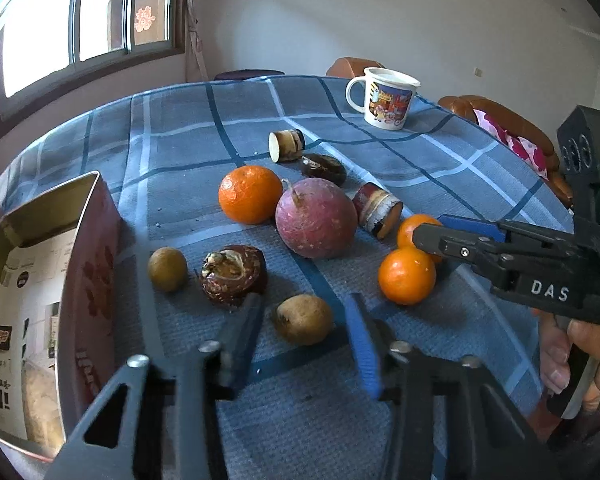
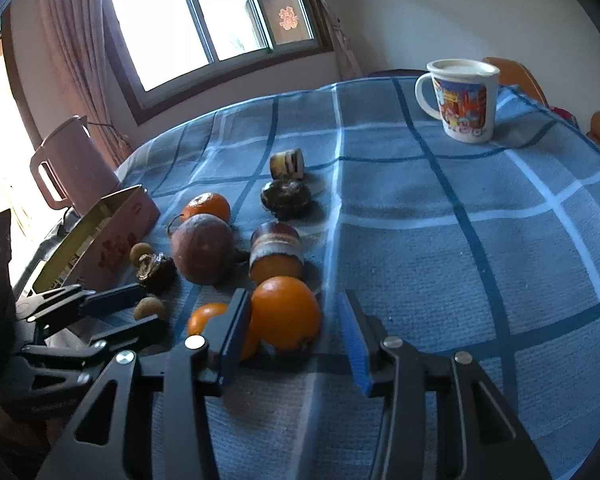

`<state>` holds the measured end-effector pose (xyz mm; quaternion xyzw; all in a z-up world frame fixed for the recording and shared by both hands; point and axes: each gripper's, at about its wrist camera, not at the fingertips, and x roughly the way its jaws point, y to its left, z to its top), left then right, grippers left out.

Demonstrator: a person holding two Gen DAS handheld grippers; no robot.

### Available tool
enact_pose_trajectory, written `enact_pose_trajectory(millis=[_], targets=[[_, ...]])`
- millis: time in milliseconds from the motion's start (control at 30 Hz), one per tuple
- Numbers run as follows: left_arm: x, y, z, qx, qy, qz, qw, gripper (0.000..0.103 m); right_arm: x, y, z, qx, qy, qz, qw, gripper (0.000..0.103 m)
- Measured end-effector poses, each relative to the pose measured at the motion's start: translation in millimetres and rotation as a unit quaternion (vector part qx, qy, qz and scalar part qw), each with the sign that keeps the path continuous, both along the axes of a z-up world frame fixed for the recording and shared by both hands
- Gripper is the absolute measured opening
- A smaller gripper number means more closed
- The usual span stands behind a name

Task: Organize fruits
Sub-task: 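Lower the right gripper onto the orange and close on it while the left gripper approaches the brown kiwi, then close the left gripper on the brown kiwi and lift it while the right gripper holds the orange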

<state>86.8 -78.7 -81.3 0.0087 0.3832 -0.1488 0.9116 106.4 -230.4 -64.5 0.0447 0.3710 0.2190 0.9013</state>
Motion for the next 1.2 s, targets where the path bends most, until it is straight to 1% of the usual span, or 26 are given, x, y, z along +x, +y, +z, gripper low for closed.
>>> enact_pose_trajectory(millis=[33,67,100,200,333,433,533,567,700,967,1200], targets=[[1,0,-1,-0.002,0.005,-0.003,1.0,0.033,0,1,0,-0.002,-0.001,0.001,1.0,0.045],[2,-1,-1,-0.002,0.007,-0.006,1.0,0.032,-1,2,1,-0.003,-0.004,0.004,1.0,0.043],[1,-2,-1,-0.002,0.006,-0.008,0.9999,0.032,-2,3,1,-0.003,-0.006,0.009,1.0,0.037],[0,-3,-1,0.0,0.004,-0.013,0.9999,0.032,-4,6,2,-0.011,-0.011,0.013,1.0,0.037],[-4,-3,1,-0.003,-0.007,-0.015,0.9999,0.032,-4,5,3,-0.008,-0.012,0.012,1.0,0.036],[-7,-3,3,-0.003,-0.017,-0.013,0.9998,0.032,-11,9,7,-0.023,-0.038,0.011,0.999,0.035],[-11,-1,5,-0.006,-0.03,-0.013,0.9994,0.032,-16,6,10,-0.02,-0.057,-0.003,0.998,0.035],[-12,-1,6,-0.006,-0.036,-0.011,0.9993,0.032,-20,5,12,-0.021,-0.07,-0.006,0.997,0.035],[-18,-1,10,-0.004,-0.054,-0.01,0.9985,0.032,-28,6,15,-0.03,-0.099,-0.016,0.995,0.035],[-26,1,15,-0.008,-0.086,-0.004,0.9963,0.032,-36,7,20,-0.033,-0.136,-0.022,0.99,0.035],[-31,3,19,-0.012,-0.106,0.003,0.9943,0.032,-41,8,22,-0.034,-0.154,-0.023,0.987,0.035]])
